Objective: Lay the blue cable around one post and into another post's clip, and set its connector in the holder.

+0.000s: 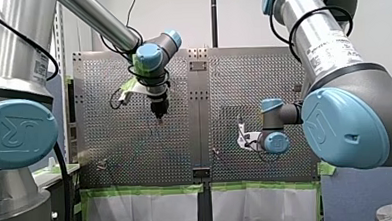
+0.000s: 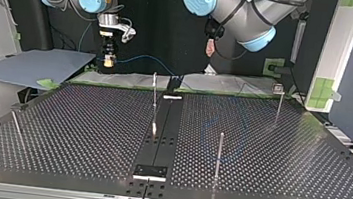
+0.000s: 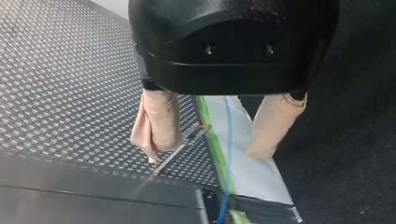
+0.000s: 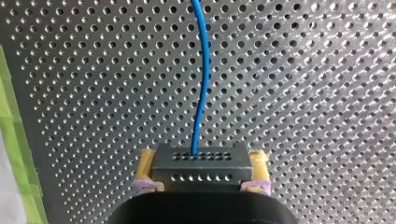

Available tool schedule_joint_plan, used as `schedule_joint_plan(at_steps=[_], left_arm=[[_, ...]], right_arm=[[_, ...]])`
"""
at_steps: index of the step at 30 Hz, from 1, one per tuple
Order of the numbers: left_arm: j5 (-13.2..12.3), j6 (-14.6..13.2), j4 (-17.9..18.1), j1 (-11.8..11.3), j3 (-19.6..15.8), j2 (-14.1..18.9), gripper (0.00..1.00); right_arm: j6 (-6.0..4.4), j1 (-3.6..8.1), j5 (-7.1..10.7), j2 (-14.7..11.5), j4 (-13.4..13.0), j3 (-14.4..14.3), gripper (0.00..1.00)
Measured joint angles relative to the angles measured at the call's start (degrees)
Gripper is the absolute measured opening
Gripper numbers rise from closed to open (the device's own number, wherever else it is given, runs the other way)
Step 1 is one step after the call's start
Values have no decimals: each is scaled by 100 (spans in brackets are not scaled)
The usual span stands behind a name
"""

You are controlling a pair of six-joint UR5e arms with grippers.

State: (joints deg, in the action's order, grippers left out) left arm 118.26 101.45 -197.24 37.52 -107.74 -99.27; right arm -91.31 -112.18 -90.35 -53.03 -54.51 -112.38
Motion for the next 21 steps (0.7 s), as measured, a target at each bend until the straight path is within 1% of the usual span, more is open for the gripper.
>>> schedule_joint_plan(at_steps=[11,15,21], left_arm=[[-555,566,565,-213,-567,-562,100],[-755,767,765,-393,-768,-671,100],[-1088,1100,1100,-713,-1100,-700,100]], right_arm=[[44,-54,9,-24,10,0,0],[58,-94,10,-78,43,0,0],[71,-172,3,-131,48,-63,0]])
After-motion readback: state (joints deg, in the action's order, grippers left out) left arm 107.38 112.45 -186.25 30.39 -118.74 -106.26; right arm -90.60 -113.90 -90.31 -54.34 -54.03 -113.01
